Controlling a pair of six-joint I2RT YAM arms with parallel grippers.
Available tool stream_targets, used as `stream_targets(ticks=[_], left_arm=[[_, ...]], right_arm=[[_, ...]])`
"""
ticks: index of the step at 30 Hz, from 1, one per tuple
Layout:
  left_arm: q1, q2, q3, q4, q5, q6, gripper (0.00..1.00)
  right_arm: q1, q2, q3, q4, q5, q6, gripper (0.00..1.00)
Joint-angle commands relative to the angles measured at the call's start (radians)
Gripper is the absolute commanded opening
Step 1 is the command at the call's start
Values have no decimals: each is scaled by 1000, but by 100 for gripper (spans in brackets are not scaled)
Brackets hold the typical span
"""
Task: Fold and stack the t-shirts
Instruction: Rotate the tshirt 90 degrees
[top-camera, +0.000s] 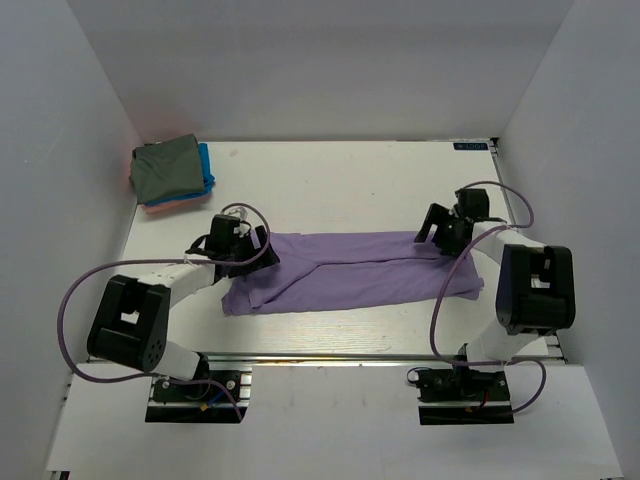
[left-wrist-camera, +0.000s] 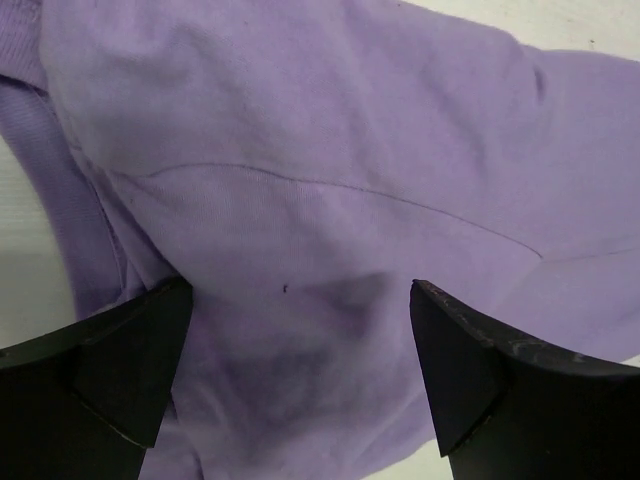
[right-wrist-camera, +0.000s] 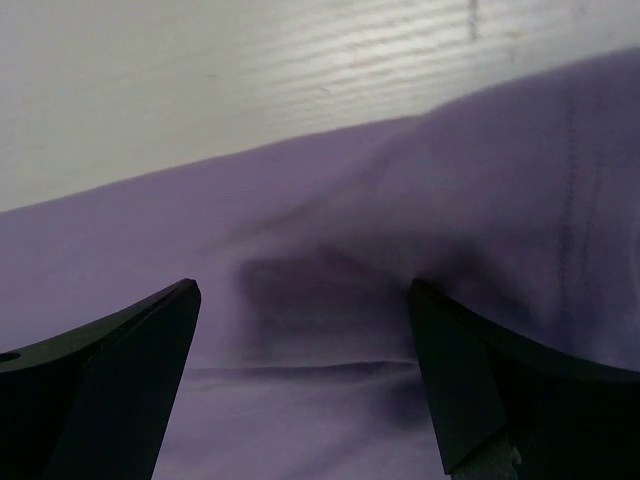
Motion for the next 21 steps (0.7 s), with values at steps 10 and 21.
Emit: stream_targets(ticks=[10, 21], left_arm=[[16, 240, 108, 10, 27, 32, 100], [25, 829, 943, -265, -70, 78, 100]], right_arm=[[-103, 77, 5, -32, 44, 31, 90], [2, -126, -241, 20, -53, 113, 90]])
